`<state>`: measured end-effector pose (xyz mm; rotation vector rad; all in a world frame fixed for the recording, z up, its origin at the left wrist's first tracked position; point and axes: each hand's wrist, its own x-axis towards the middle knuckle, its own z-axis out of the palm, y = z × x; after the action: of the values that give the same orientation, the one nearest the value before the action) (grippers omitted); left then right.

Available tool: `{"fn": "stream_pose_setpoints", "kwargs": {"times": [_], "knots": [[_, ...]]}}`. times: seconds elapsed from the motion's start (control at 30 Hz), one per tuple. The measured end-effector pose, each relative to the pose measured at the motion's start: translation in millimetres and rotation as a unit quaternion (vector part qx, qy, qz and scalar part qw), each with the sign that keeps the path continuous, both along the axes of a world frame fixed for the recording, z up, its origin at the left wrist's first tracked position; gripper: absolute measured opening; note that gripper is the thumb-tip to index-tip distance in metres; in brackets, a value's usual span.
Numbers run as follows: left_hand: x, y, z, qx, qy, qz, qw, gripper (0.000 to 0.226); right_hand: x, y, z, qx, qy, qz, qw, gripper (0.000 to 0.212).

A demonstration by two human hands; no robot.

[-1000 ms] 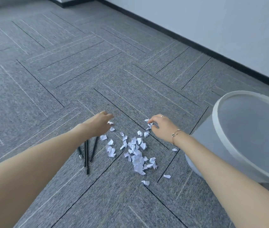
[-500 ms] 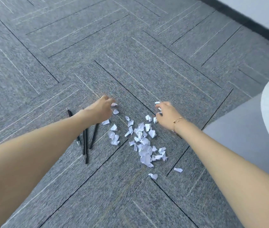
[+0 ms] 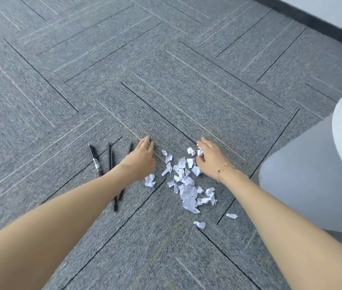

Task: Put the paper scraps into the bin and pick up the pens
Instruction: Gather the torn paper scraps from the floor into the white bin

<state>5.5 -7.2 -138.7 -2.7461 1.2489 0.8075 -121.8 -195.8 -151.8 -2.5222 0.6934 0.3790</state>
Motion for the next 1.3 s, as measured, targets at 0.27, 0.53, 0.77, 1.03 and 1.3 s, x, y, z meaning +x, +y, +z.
{"fn": "stream_pose_setpoints", "kwargs": {"times": [0.27, 0.53, 0.77, 1.03, 1.3], "knots": [[-51.0, 28.4, 10.5, -0.066, 0.06, -0.05, 0.995, 0.055, -52.4, 53.5, 12.4, 0.03, -0.035, 0.044, 0.998, 0.042], [-45.8, 30.1, 12.4, -0.165, -0.069, -0.044, 0.983, 0.039, -93.4, 40.3, 21.2, -0.024, -0.058, -0.072, 0.995, 0.047], [-28.4, -18.4, 15.4, -0.093, -0.006, -0.026, 0.995, 0.058, -110.2, 11.2, 10.8, -0.027, 0.01, -0.179, 0.983, 0.062], [-26.1, -62.6, 5.3, -0.069, 0.019, -0.106, 0.992, 0.061, -98.6, 57.1, 5.3, 0.075, -0.063, -0.071, 0.993, 0.051], [-30.5, -57.0, -14.0, -0.06, -0.001, -0.149, 0.987, 0.051, -119.9, 53.7, 0.9, 0.042, -0.106, -0.088, 0.989, 0.049]]}}
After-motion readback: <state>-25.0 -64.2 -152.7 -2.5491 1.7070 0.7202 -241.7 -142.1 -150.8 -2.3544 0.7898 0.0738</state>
